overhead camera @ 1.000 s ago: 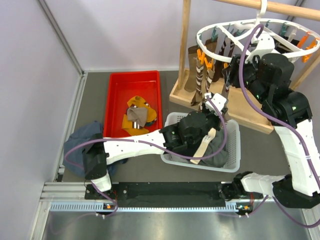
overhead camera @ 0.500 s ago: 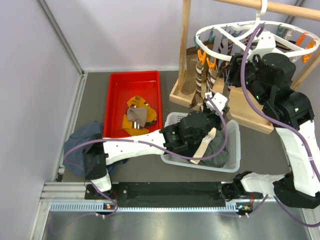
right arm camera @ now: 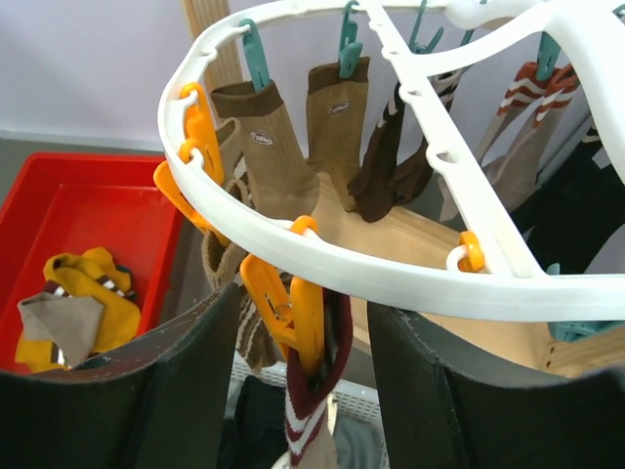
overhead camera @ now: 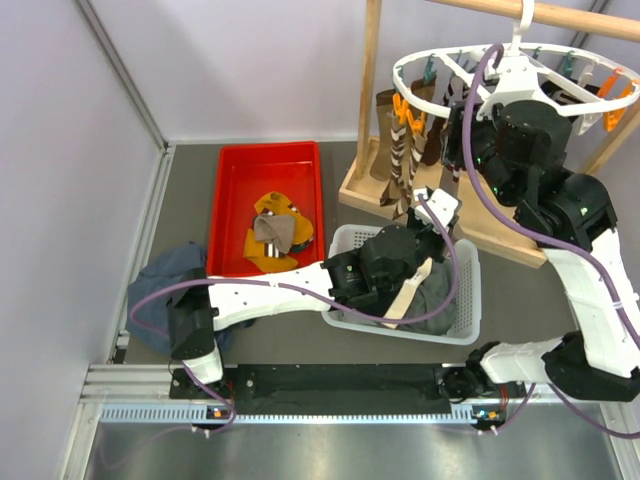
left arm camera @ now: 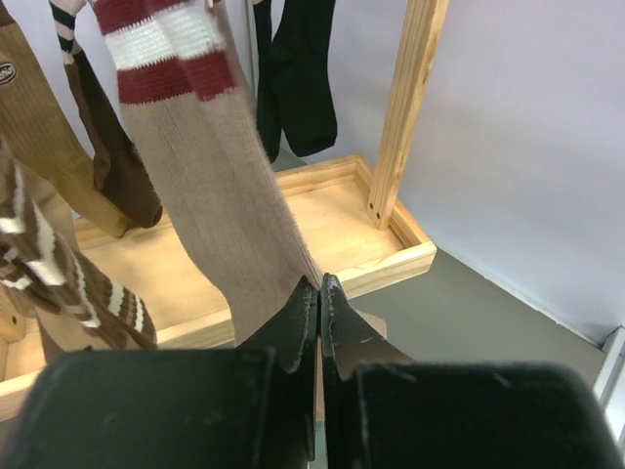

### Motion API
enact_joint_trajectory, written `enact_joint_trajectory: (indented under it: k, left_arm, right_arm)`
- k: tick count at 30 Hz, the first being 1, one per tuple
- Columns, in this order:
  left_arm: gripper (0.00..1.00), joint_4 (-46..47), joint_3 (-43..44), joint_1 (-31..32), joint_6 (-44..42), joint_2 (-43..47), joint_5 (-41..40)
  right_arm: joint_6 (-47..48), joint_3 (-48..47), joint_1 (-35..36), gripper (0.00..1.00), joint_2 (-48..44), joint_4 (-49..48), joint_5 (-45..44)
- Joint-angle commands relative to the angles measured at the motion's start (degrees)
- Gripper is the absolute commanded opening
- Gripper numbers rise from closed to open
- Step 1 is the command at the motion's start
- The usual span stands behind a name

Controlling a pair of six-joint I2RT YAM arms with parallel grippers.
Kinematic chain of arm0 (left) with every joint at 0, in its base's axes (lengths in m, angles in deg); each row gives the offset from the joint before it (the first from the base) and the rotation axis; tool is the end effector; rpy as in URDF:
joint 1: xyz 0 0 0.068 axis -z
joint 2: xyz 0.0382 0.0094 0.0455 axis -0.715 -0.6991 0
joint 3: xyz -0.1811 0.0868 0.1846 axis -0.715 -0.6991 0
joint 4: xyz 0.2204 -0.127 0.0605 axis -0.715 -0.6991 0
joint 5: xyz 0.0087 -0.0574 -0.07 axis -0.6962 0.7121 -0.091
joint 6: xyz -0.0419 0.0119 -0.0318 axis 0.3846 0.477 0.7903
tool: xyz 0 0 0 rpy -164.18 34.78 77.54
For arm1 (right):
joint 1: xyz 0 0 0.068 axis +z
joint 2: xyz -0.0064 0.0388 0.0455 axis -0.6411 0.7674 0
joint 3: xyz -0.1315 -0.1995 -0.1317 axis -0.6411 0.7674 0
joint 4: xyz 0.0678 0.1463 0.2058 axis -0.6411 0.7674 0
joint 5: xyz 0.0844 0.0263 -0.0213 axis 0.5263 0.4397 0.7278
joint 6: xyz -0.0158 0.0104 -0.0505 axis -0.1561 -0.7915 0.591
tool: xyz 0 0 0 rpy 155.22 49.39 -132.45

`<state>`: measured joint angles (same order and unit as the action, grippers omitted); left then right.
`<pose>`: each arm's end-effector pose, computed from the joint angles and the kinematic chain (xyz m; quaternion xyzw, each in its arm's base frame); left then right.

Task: Remove the socks clipped to the hanger

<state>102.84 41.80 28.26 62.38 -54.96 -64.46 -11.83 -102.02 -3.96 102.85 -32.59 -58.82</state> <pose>0.1320 -0.3994 0.3862 0.2450 0.6339 -0.3182 0.6610 0.1674 0.1004 0.5485 -0.0441 0.7656 0.0426 0.6404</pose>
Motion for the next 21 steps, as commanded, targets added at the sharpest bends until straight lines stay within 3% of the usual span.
enact_joint_trajectory:
  k: [1,11,21]
  left_arm:
    - [0.00,1.82,2.49,0.53,-1.73,-0.69,-1.32]
    - [0.00,1.38,3.28,1.24,-4.28,-1.22,-2.72]
    - [0.00,1.82,3.37,1.94,-9.20,-2.80,-6.06]
  right_arm:
    - [1.56,-3.71,2.74,0.55,1.08,0.06,-7.69]
    - [2.71,-5.73,7.49,0.55,2.75,1.03,-14.11]
    - [-0.02,-7.05,7.94,0.48,1.52,3.14,-10.60]
